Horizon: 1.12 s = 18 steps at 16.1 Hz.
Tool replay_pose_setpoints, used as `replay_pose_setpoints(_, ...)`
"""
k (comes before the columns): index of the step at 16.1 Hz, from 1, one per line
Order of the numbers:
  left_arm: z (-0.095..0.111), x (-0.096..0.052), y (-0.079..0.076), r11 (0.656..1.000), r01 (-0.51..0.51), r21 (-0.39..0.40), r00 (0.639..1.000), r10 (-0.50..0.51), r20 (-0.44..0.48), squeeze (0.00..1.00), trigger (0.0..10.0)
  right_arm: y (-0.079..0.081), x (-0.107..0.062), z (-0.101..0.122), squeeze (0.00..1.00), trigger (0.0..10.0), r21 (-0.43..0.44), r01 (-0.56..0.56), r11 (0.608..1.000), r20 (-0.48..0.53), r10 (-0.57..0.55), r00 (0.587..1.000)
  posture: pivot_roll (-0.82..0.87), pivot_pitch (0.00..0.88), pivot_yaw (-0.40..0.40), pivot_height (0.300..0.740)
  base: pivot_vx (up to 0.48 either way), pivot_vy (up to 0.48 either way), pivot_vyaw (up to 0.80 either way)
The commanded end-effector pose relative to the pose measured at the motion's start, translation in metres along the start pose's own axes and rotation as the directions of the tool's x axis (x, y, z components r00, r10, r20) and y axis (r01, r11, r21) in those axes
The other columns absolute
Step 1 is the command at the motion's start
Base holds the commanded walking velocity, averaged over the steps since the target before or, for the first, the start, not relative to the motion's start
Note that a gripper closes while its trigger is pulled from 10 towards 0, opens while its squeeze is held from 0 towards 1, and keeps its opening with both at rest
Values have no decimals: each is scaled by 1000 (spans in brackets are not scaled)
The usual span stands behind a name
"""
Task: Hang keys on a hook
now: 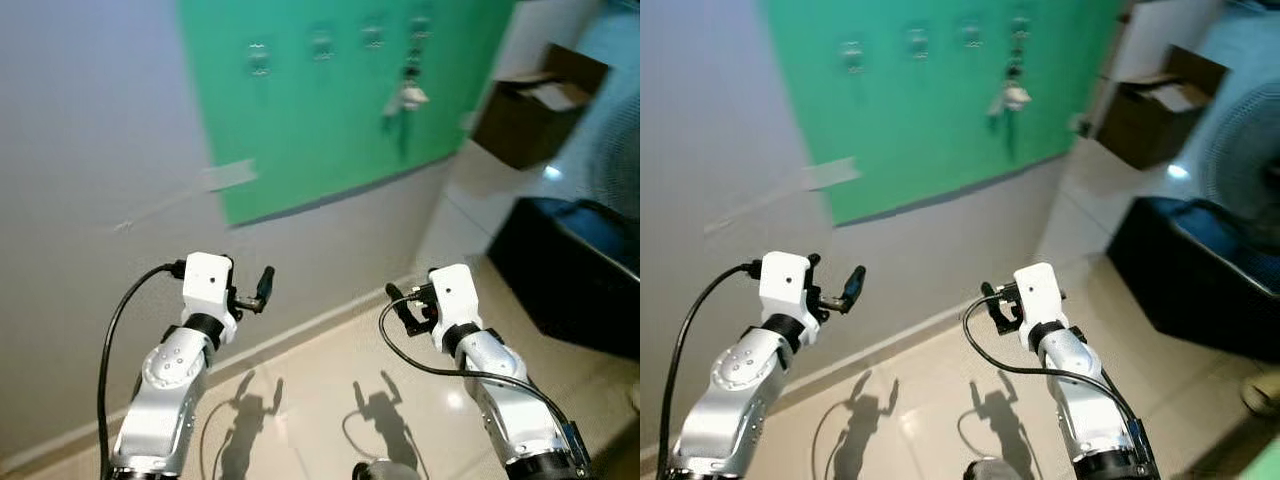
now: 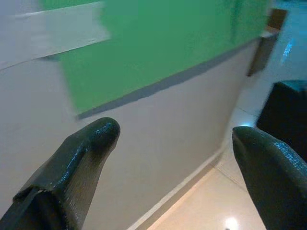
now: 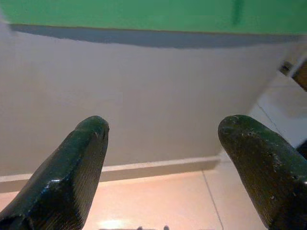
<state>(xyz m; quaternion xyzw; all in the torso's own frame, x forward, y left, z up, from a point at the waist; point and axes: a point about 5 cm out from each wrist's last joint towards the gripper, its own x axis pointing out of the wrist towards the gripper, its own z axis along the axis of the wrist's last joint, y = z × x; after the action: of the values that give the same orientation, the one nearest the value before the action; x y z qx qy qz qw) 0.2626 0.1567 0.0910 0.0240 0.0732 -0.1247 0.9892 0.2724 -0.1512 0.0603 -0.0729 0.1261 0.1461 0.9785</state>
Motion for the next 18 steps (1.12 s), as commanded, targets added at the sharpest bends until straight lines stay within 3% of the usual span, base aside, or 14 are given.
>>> replay_pose_setpoints(1, 6, 3, -9, 998, 56, 16, 998, -56, 24, 0, 10000, -4, -2, -2, 0, 10000, -9, 16, 1000, -6, -16, 1000, -155, 0, 43, 731, 0, -480, -563)
replay_pose_setpoints(8, 8, 5, -12, 993, 115, 29, 992, -116, 38, 0, 10000, -2, -4, -4, 0, 10000, -6, 25, 1000, -7, -25, 1000, -167, 0, 53, 731, 0, -480, -560)
replay_pose_setpoints(18, 6, 6, -13, 987, 156, 42, 987, -158, 41, 0, 10000, -2, -6, -10, 0, 10000, 3, 41, 999, -23, -41, 999, -176, 0, 67, 731, 0, 0, -560)
